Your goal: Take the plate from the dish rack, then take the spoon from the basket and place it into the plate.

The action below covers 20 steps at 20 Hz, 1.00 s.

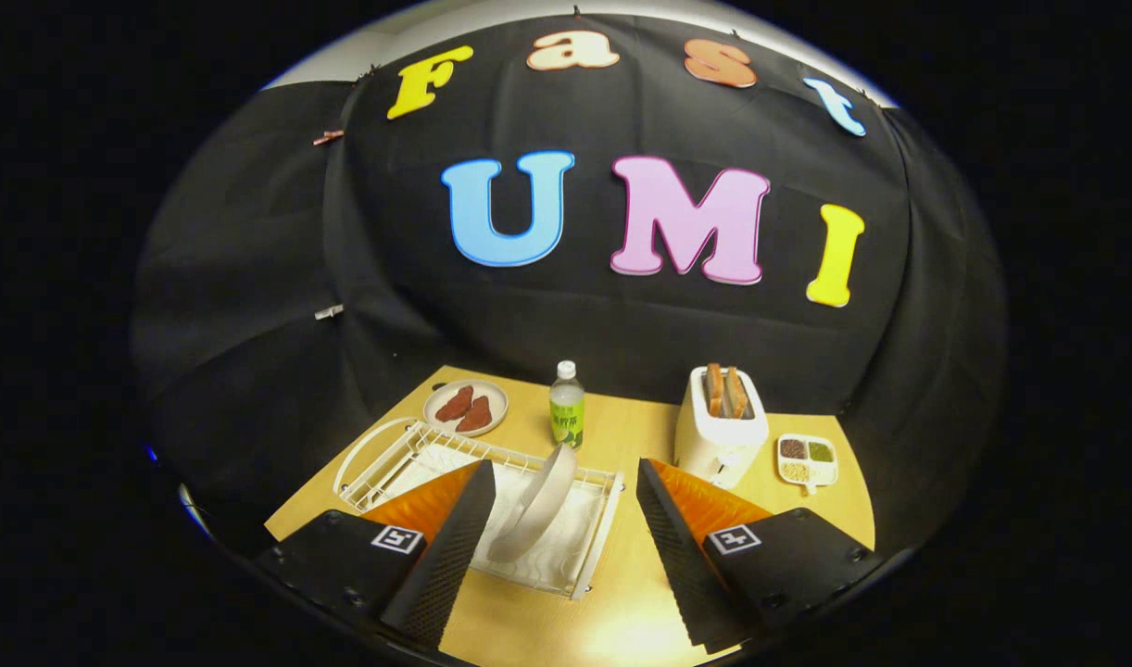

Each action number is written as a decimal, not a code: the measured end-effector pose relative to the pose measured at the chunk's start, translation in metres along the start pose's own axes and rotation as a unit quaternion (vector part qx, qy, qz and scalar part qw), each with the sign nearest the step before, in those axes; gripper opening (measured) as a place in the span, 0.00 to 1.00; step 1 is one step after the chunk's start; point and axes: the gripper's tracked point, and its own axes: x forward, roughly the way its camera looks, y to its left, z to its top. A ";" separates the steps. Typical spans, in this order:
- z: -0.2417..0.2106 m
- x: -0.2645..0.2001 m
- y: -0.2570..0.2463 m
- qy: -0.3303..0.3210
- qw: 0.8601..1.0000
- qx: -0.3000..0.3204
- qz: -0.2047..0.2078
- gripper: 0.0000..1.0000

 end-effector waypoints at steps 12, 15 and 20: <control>-0.122 0.120 0.027 0.192 0.980 0.051 -0.026 0.90; -0.138 0.124 0.028 0.217 0.972 0.078 -0.053 0.62; -0.127 0.124 0.031 0.227 0.966 0.106 -0.069 0.42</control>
